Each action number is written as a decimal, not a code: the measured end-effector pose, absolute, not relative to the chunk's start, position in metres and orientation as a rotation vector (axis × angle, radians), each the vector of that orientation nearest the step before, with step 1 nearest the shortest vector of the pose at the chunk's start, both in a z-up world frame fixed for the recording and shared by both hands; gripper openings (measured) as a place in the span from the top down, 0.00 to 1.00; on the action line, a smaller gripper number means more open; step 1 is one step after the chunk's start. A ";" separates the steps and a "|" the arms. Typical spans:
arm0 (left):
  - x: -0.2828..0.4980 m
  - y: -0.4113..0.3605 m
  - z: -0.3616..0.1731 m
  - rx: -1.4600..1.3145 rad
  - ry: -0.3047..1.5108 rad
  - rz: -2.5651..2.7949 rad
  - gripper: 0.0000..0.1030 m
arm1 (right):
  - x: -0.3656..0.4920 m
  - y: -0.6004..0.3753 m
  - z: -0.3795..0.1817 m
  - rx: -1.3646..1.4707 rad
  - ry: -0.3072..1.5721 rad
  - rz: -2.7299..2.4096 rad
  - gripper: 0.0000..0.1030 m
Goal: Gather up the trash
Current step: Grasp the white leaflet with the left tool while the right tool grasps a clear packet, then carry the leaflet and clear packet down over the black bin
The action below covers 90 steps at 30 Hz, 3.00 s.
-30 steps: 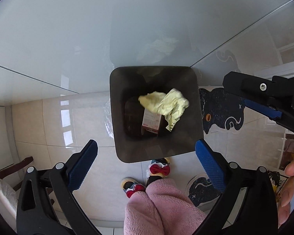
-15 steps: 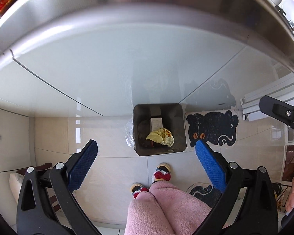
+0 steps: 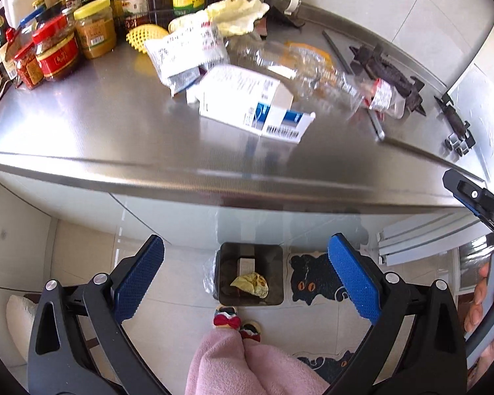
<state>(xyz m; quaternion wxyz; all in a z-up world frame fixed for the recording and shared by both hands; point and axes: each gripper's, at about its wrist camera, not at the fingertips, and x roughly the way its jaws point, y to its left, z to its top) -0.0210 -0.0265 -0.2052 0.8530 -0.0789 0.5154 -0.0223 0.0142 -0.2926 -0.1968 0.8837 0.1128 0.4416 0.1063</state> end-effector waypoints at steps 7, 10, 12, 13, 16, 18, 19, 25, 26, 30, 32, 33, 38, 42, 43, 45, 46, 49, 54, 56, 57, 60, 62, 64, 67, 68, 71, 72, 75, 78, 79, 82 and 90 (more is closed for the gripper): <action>0.022 -0.028 -0.184 -0.061 0.949 -0.089 0.08 | 0.052 -0.293 -0.183 0.194 0.871 0.172 0.14; 0.041 -0.030 -0.190 -0.029 0.963 -0.120 0.08 | 0.067 -0.290 -0.179 0.191 0.865 0.163 0.14; 0.052 -0.031 -0.193 -0.023 0.972 -0.133 0.08 | 0.077 -0.288 -0.179 0.188 0.863 0.161 0.14; 0.058 -0.032 -0.195 -0.018 0.979 -0.136 0.08 | 0.082 -0.287 -0.179 0.186 0.865 0.159 0.14; 0.073 -0.033 -0.202 -0.017 0.998 -0.146 0.08 | 0.099 -0.283 -0.182 0.189 0.869 0.153 0.14; 0.083 -0.034 -0.208 -0.010 1.010 -0.145 0.08 | 0.109 -0.281 -0.185 0.188 0.872 0.149 0.14; 0.087 -0.034 -0.211 -0.011 1.016 -0.146 0.08 | 0.114 -0.280 -0.186 0.184 0.873 0.148 0.14; 0.103 -0.035 -0.221 -0.005 1.030 -0.157 0.08 | 0.141 -0.277 -0.199 0.178 0.885 0.120 0.14; 0.104 -0.035 -0.221 -0.004 1.025 -0.161 0.08 | 0.145 -0.277 -0.202 0.178 0.889 0.111 0.14; 0.110 -0.038 -0.222 0.017 1.023 -0.175 0.08 | 0.161 -0.282 -0.214 0.200 0.905 0.087 0.18; 0.112 -0.040 -0.225 0.034 1.024 -0.180 0.08 | 0.168 -0.282 -0.221 0.201 0.927 0.091 0.24; 0.113 -0.041 -0.227 0.039 1.029 -0.183 0.08 | 0.171 -0.282 -0.225 0.208 0.940 0.096 0.29; 0.115 -0.042 -0.234 0.037 1.036 -0.193 0.14 | 0.177 -0.279 -0.238 0.195 0.978 0.108 0.66; 0.115 -0.042 -0.233 0.035 1.027 -0.201 0.32 | 0.175 -0.277 -0.239 0.187 0.966 0.120 0.83; 0.114 -0.042 -0.232 0.031 1.026 -0.206 0.33 | 0.174 -0.277 -0.238 0.185 0.960 0.121 0.85; 0.113 -0.040 -0.231 0.021 1.026 -0.208 0.35 | 0.171 -0.277 -0.234 0.186 0.950 0.125 0.87; 0.112 -0.040 -0.230 0.017 1.023 -0.207 0.35 | 0.169 -0.277 -0.232 0.190 0.946 0.128 0.87; 0.106 -0.040 -0.225 0.013 1.008 -0.210 0.35 | 0.160 -0.279 -0.225 0.196 0.927 0.130 0.88; 0.090 -0.043 -0.214 0.013 0.991 -0.218 0.36 | 0.140 -0.286 -0.208 0.207 0.897 0.129 0.88; 0.081 -0.045 -0.208 0.017 0.982 -0.218 0.36 | 0.129 -0.290 -0.200 0.213 0.885 0.131 0.88; 0.076 -0.046 -0.205 0.016 0.976 -0.217 0.36 | 0.122 -0.292 -0.197 0.213 0.878 0.131 0.88; 0.057 -0.053 -0.196 0.016 0.960 -0.218 0.36 | 0.101 -0.298 -0.187 0.215 0.862 0.144 0.88; 0.043 -0.057 -0.191 0.018 0.952 -0.216 0.36 | 0.085 -0.302 -0.182 0.216 0.855 0.156 0.88; 0.028 -0.062 -0.187 0.018 0.949 -0.212 0.36 | 0.069 -0.305 -0.178 0.213 0.850 0.169 0.88; 0.004 -0.069 -0.185 0.018 0.949 -0.200 0.36 | 0.047 -0.307 -0.177 0.213 0.853 0.191 0.88; -0.004 -0.071 -0.184 0.013 0.949 -0.197 0.36 | 0.040 -0.307 -0.177 0.210 0.855 0.198 0.88; -0.027 -0.076 -0.186 0.008 0.952 -0.192 0.36 | 0.018 -0.306 -0.181 0.201 0.864 0.214 0.88; -0.034 -0.077 -0.188 0.006 0.957 -0.193 0.36 | 0.010 -0.306 -0.183 0.203 0.871 0.216 0.88; -0.056 -0.083 -0.195 0.010 0.975 -0.192 0.36 | -0.010 -0.305 -0.194 0.216 0.900 0.223 0.88; -0.076 -0.086 -0.204 0.005 0.994 -0.192 0.36 | -0.028 -0.302 -0.206 0.217 0.929 0.233 0.88; -0.083 -0.086 -0.208 0.008 1.001 -0.191 0.36 | -0.034 -0.300 -0.211 0.217 0.938 0.237 0.88; -0.100 -0.084 -0.227 -0.006 1.043 -0.190 0.36 | -0.050 -0.293 -0.225 0.213 0.963 0.249 0.88; -0.133 -0.079 -0.292 -0.024 1.164 -0.174 0.36 | -0.084 -0.272 -0.288 0.232 1.098 0.253 0.88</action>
